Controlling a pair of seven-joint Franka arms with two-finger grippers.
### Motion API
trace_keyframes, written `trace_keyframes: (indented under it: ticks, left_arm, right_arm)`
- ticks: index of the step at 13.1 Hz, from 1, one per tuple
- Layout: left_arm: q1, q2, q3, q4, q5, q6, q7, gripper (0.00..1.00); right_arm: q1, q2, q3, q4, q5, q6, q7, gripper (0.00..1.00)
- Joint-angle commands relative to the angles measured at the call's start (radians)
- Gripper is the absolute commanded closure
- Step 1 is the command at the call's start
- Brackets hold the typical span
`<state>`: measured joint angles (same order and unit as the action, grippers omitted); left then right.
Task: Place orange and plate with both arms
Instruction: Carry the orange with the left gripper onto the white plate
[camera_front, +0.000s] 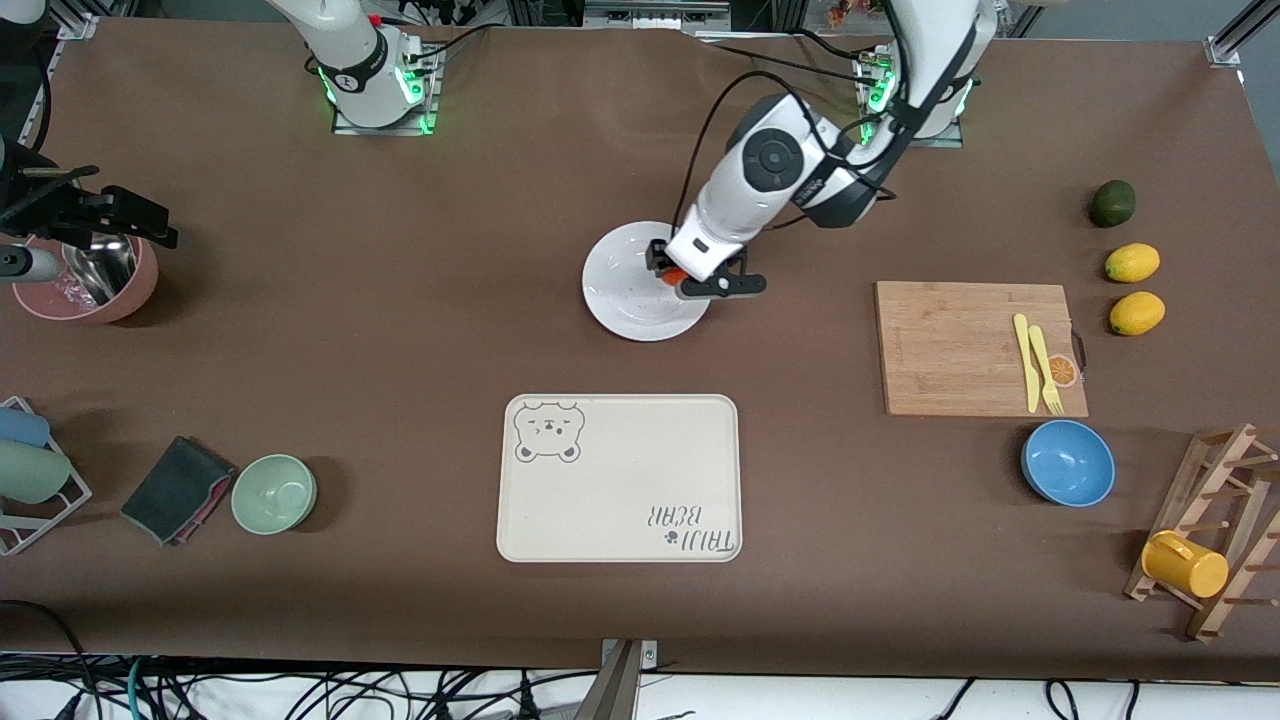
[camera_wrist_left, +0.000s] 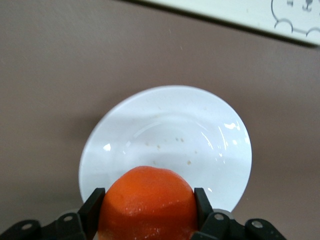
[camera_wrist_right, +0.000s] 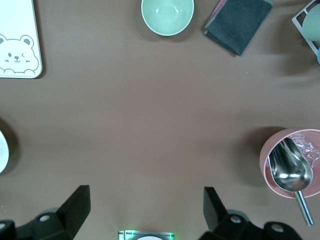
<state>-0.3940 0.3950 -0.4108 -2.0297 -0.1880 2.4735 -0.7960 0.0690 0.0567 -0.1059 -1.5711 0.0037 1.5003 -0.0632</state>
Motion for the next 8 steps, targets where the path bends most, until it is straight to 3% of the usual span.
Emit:
trace_keyframes:
  ticks: [1,3,7,8]
  left_arm:
    - [-0.071,0.089,0.018,0.068,0.080,0.008,-0.118,1.00]
    - [-0.106,0.132,0.032,0.085,0.146,0.010,-0.187,1.00]
    - [-0.154,0.189,0.084,0.137,0.157,0.037,-0.212,1.00]
    - [-0.154,0.192,0.090,0.138,0.157,0.044,-0.210,0.96]
  right_arm:
    - [0.000,0.003,0.000,0.019,0.012,-0.023,-0.010,0.00]
    - [0.003,0.006,0.000,0.019,0.012,-0.018,-0.010,0.00]
    - [0.046,0.028,0.000,0.019,0.010,0.006,-0.009,0.00]
    - [0.052,0.038,0.000,0.017,0.012,0.021,-0.009,0.00]
